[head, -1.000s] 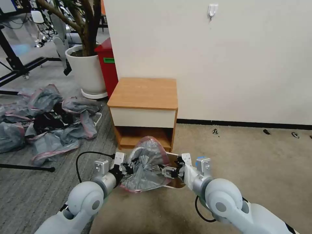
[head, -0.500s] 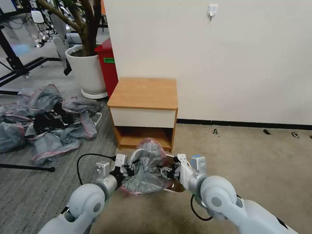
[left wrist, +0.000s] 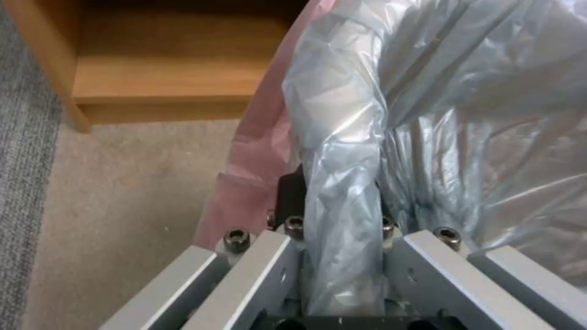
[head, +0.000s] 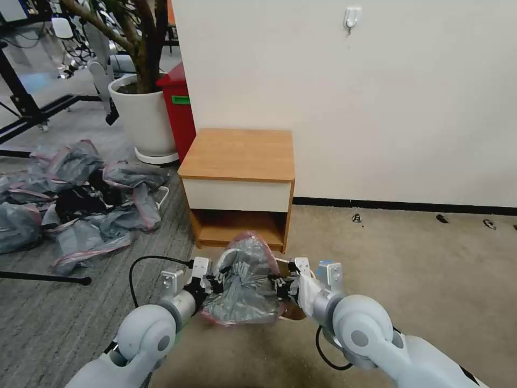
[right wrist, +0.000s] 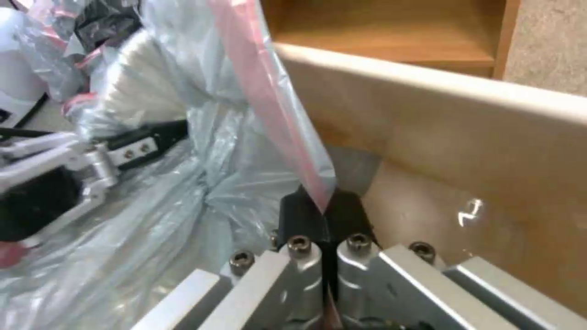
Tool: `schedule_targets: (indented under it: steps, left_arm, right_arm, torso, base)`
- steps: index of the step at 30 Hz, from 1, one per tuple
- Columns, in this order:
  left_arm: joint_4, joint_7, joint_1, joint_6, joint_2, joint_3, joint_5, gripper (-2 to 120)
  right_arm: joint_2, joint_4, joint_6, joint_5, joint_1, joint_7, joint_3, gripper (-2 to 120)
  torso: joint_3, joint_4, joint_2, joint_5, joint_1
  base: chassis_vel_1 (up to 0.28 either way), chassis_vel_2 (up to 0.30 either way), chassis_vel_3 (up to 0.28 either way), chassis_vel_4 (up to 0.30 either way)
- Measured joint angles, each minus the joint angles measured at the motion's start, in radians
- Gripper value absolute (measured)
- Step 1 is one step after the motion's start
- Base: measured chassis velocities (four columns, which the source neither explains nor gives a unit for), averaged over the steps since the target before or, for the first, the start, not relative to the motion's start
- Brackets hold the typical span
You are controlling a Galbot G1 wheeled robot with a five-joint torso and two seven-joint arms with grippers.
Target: Pick up the garbage bag from the table and place it over the trash can.
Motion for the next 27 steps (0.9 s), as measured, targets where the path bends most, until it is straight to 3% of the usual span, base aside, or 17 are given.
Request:
schedule_targets:
  steps: [15,27]
  left_arm:
    - [0.045,0.0,-0.005,-0.019,-0.005,0.019,0.03,3]
    - [0.038,0.025,0.019,-0.035,-0.006,0.002,0.041,3]
  right_arm:
    - [-0.047,0.056,0.009,0.076,0.026,0.0,0.106,0]
    - [-0.065,-0.031,0.009,0.108,0.06,0.004,0.162,0]
  torso:
    - [0.0,0.0,0.0,0.0,0.0]
    - [0.0,0.0,0.0,0.0001,0.0]
  base:
    - [0.0,0.0,0.0,0.0]
    - [0.0,0.0,0.0,0.0]
